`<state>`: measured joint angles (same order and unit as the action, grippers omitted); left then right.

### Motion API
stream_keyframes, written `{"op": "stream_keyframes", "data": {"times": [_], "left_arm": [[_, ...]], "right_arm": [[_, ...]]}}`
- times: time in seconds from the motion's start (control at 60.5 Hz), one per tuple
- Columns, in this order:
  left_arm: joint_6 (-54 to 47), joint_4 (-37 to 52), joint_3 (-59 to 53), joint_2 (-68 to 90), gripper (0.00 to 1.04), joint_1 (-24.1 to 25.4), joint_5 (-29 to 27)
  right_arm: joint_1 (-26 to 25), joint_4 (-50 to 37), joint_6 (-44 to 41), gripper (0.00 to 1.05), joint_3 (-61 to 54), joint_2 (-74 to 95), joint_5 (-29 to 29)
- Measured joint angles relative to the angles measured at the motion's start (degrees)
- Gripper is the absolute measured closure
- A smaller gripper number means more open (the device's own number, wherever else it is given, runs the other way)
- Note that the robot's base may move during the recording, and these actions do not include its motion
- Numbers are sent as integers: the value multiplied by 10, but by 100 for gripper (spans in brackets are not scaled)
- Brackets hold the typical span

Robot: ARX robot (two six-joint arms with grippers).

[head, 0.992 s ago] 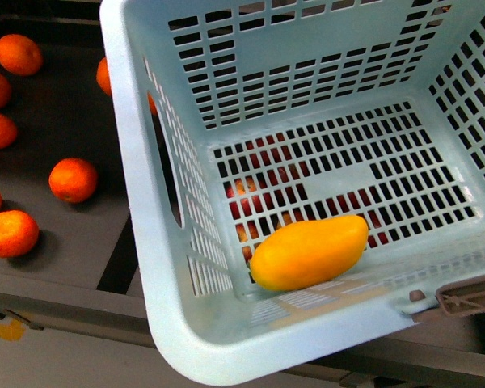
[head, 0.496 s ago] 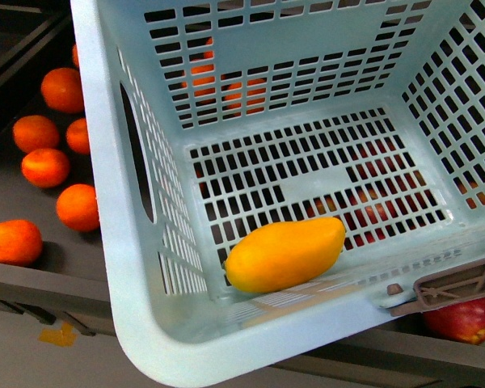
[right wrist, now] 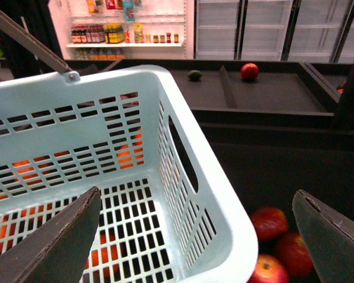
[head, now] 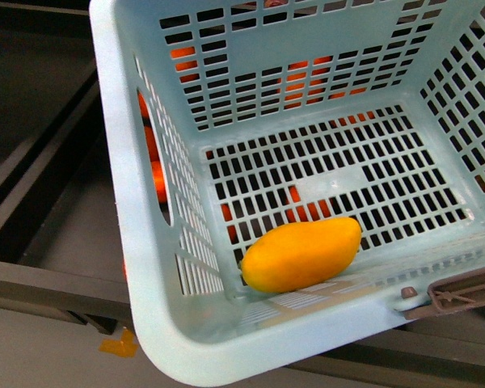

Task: Pick mango and avocado into basket

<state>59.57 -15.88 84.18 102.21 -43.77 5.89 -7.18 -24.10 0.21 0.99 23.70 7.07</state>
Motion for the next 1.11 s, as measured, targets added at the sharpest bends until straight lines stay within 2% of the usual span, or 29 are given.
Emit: {"op": "stream_keyframes", "data": {"times": [1.108], "left_arm": [[-2,0,0,0,89,1,1]], "right_arm": [[0,1,0,9,0,-1,0]]}}
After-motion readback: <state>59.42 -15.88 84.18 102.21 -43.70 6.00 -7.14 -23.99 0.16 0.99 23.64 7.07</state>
